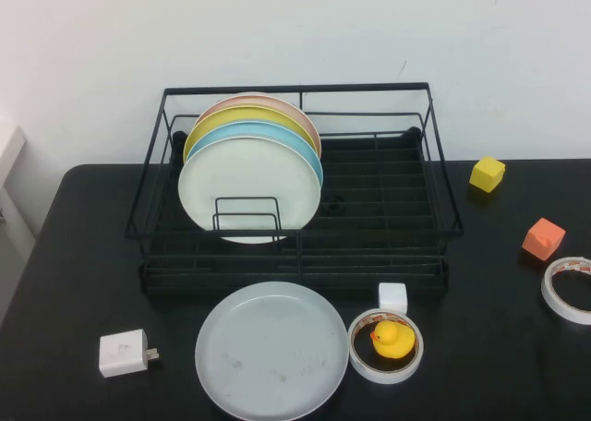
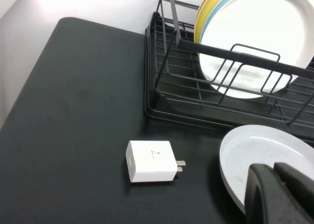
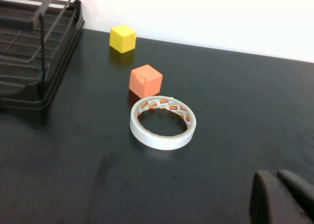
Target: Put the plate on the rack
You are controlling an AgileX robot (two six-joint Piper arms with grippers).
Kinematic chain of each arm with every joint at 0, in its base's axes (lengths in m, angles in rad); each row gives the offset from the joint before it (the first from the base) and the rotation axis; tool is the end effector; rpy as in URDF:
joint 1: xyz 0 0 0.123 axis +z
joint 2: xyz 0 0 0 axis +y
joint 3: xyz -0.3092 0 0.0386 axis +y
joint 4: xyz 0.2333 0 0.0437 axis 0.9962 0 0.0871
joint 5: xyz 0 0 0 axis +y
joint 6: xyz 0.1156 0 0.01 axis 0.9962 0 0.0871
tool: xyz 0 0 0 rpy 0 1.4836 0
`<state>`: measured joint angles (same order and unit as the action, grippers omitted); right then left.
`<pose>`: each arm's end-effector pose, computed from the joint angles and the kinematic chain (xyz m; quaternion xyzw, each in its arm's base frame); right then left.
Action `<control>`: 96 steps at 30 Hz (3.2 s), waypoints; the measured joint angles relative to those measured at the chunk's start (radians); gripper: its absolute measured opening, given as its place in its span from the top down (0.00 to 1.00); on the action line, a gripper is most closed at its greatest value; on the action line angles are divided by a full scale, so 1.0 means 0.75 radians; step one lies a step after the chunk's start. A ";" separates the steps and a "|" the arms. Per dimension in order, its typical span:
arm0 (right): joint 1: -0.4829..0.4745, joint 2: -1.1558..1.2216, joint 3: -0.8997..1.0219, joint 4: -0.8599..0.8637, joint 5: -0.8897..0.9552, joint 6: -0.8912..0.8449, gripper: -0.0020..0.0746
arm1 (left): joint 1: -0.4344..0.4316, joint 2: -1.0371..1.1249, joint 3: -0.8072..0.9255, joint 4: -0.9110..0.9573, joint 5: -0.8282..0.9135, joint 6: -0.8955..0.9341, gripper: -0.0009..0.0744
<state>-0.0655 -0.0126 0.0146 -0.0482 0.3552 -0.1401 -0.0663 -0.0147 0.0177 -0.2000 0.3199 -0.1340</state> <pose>0.0353 -0.0043 0.1699 -0.0426 0.7946 -0.0824 0.6000 0.0359 -0.0097 0.1736 -0.0814 0.7791 -0.1445 0.6046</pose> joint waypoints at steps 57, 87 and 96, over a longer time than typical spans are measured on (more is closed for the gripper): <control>0.000 0.000 0.018 0.000 -0.794 0.043 0.98 | 0.000 0.000 0.003 0.003 -1.121 0.000 0.99; 0.000 0.522 -0.731 0.298 0.133 -0.119 0.98 | 0.000 0.849 -0.715 -0.059 -0.123 0.028 0.99; 0.000 1.182 -0.809 1.184 0.506 -0.962 0.98 | 0.000 1.063 -0.715 -0.241 0.153 0.045 0.99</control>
<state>-0.0655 0.8739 -0.5921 0.8399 0.7348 -0.8618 -0.0663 0.7827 -0.5187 -0.3810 0.4350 -0.1002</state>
